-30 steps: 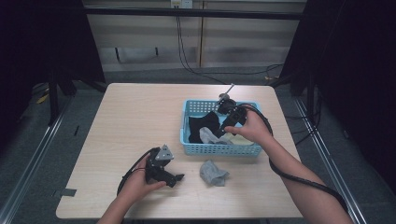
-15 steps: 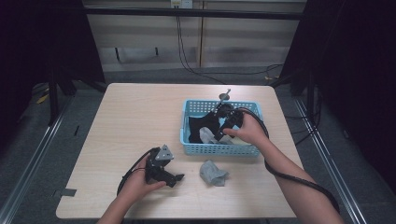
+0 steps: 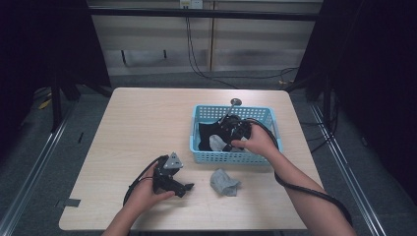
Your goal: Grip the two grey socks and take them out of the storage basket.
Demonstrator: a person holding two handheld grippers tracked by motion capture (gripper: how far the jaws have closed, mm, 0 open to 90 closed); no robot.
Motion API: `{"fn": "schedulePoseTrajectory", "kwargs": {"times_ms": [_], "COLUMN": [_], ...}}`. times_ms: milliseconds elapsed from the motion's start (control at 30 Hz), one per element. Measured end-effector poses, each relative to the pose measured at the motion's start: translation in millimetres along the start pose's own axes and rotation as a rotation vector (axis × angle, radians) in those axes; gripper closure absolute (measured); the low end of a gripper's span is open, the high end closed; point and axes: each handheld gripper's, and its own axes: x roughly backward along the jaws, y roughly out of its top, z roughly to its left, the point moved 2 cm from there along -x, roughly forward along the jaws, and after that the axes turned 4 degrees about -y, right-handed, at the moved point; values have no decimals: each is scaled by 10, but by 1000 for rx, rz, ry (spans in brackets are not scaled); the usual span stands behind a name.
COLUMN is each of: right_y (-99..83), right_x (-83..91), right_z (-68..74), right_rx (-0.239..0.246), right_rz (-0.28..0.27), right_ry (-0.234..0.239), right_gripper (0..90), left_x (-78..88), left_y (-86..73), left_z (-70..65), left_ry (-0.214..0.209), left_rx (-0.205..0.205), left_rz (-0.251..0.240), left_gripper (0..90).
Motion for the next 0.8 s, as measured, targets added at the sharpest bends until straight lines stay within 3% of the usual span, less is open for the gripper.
{"fn": "schedulePoseTrajectory", "kwargs": {"times_ms": [200, 233, 300, 333, 367, 400, 500, 800], "right_y": [2, 2, 5, 5, 6, 4, 5, 0], "right_x": [-83, -90, -88, -88, -78, -80, -28, 229], "right_z": [29, 34, 55, 55, 63, 80, 87, 42], "right_rx": [-7, -8, 5, 5, 25, 39, 76, 53], "right_rz": [26, 30, 37, 37, 54, 69, 87, 42], "right_ry": [18, 33, 34, 34, 15, 11, -7, -12], "right_gripper": [519, 628, 726, 726, 824, 851, 873, 879], "left_x": [0, 0, 0, 0, 0, 2, 0, -2], "left_y": [0, 0, 0, 0, 0, 0, 0, 0], "left_z": [0, 0, 0, 0, 0, 0, 0, -1], "left_ry": [0, 0, 0, 0, 0, 2, 0, 0], "left_rx": [0, 0, 0, 0, 0, -1, 0, 2], "left_rz": [0, 0, 0, 0, 0, 3, 0, -3], "left_gripper": [23, 23, 23, 23, 23, 23, 23, 23]}}
